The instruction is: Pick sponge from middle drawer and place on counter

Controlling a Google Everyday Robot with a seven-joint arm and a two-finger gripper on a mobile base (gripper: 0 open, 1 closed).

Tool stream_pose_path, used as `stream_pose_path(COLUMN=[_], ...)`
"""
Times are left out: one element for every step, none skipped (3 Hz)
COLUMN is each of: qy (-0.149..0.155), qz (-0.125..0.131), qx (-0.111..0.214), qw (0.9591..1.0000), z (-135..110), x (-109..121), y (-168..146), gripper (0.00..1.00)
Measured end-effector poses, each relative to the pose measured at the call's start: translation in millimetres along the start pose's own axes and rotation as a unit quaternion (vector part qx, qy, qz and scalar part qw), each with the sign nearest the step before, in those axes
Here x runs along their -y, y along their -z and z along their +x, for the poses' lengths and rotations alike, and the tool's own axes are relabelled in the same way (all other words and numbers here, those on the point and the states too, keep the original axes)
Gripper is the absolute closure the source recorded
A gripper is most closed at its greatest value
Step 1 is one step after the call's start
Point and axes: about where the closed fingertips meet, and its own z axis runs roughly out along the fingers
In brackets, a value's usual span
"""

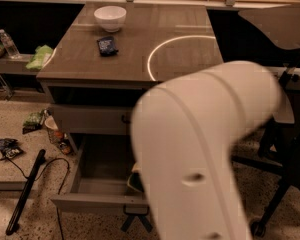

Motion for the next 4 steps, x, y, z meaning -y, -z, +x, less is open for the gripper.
stream_pose_path(qy=[0.061,0.093,0.133,0.133], qz=[-0.059,-0.093,-0.079,-0.079], qx=[0.049,0.105,0.14,0.139], qw=[0.9952,0.9857,0.978,0.9781], z=[1.6,-24.1,-51.2,-50.9], x=[9.3,-7.9,-20.7,-20.3], y=[74.4,163.7,274.6,274.0], gripper=[1.0,1.0,1.0,1.0])
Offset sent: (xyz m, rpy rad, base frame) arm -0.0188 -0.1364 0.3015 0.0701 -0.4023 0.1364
